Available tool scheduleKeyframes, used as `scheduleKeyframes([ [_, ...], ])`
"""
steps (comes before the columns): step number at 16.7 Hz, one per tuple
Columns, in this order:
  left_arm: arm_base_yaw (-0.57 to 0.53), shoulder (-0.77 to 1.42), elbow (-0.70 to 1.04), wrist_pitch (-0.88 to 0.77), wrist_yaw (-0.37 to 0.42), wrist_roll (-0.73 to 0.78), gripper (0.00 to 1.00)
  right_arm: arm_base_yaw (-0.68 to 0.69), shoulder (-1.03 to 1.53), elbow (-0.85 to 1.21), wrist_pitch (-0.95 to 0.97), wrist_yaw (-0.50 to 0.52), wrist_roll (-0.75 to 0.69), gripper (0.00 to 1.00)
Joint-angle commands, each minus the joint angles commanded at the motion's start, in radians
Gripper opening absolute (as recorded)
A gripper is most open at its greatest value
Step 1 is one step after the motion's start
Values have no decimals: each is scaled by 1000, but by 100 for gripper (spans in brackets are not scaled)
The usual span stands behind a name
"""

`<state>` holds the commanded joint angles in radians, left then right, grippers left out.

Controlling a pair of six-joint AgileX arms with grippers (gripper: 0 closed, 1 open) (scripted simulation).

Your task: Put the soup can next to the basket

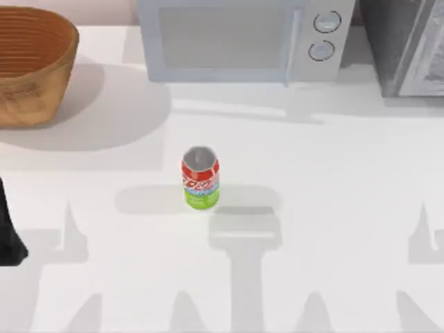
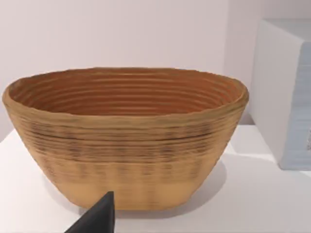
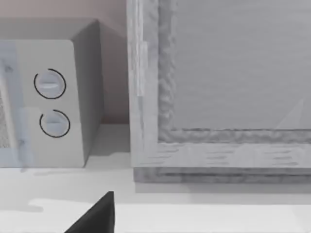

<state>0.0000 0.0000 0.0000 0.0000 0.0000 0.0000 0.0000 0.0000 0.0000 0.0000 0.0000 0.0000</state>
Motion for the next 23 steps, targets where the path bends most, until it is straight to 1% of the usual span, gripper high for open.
scheduleKeyframes([
  [3, -4, 10, 8, -6, 1, 1, 100, 0, 0, 0, 0, 0, 0, 100],
  [5, -22, 59, 49, -37, 4, 8, 100, 0, 0, 0, 0, 0, 0, 100],
  [9, -88, 269, 230, -166, 8, 34, 100, 0, 0, 0, 0, 0, 0, 100],
  [14, -202, 680, 595, -416, 4, 78, 100, 0, 0, 0, 0, 0, 0, 100],
  [23, -437, 1562, 1389, -962, 2, 164, 100, 0, 0, 0, 0, 0, 0, 100],
])
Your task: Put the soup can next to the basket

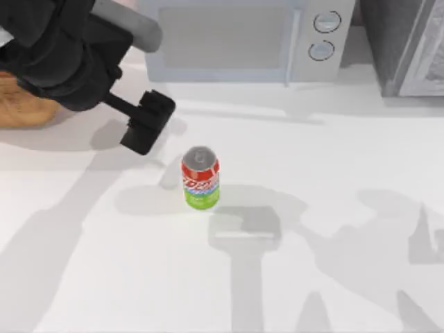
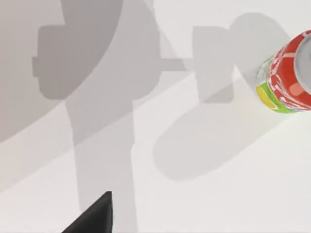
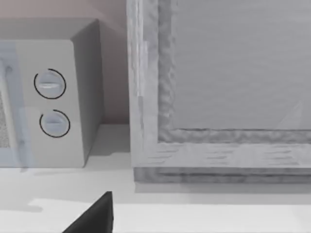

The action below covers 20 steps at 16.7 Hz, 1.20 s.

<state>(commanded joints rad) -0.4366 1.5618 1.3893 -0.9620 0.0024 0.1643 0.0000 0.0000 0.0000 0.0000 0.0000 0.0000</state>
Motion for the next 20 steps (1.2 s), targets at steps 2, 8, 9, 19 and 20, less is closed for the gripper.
scheduleKeyframes([
  [2, -45, 177, 162, -109, 1, 15, 100, 0, 0, 0, 0, 0, 0, 100],
  [8, -140, 565, 534, -349, 2, 44, 100, 0, 0, 0, 0, 0, 0, 100],
  [9, -149, 604, 572, -372, 2, 46, 100, 0, 0, 0, 0, 0, 0, 100],
  [19, -161, 665, 618, -391, 2, 52, 100, 0, 0, 0, 0, 0, 0, 100],
  [20, -162, 667, 597, -368, 2, 53, 100, 0, 0, 0, 0, 0, 0, 100],
])
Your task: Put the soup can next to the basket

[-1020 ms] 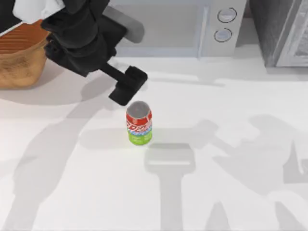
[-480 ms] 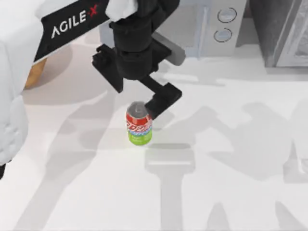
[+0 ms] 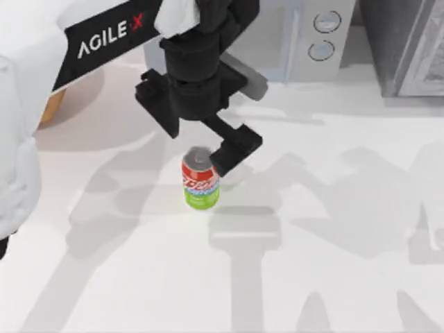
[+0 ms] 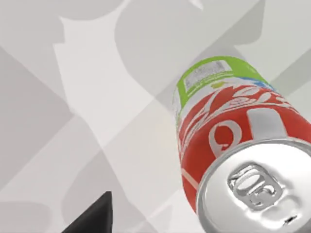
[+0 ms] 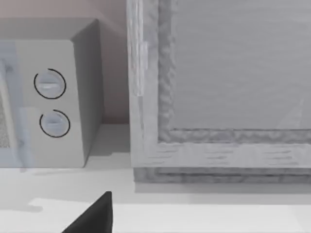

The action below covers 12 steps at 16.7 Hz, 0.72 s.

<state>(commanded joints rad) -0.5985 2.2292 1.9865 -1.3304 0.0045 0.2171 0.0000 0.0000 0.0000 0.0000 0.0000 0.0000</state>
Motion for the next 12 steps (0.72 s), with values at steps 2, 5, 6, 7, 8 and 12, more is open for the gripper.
scheduleKeyframes([
  [2, 0, 5, -54, 59, 0, 0, 100, 0, 0, 0, 0, 0, 0, 100],
  [5, 0, 15, -138, 156, 0, -1, 100, 0, 0, 0, 0, 0, 0, 100],
  [6, -1, 17, -157, 175, 0, -1, 100, 0, 0, 0, 0, 0, 0, 100],
  [7, -1, 18, -165, 184, 0, -1, 100, 0, 0, 0, 0, 0, 0, 100],
  [8, -1, 18, -166, 184, 0, -1, 100, 0, 0, 0, 0, 0, 0, 100],
  [12, -1, 18, -166, 184, 0, -1, 85, 0, 0, 0, 0, 0, 0, 100],
])
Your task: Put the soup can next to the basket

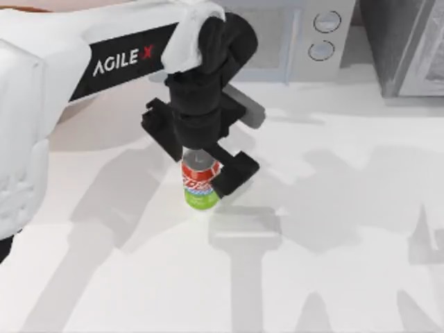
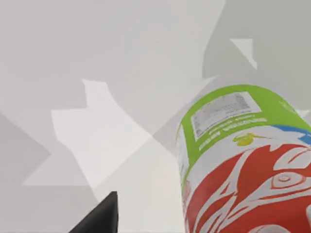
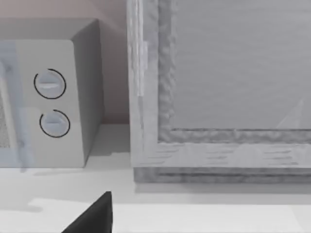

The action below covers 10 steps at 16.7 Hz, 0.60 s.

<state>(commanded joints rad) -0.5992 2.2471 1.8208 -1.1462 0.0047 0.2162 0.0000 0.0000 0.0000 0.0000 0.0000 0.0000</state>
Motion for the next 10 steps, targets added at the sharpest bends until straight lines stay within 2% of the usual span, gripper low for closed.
scheduleKeyframes([
  [10, 0, 0, 0, 0, 0, 0, 10, 0, 0, 0, 0, 0, 0, 100],
])
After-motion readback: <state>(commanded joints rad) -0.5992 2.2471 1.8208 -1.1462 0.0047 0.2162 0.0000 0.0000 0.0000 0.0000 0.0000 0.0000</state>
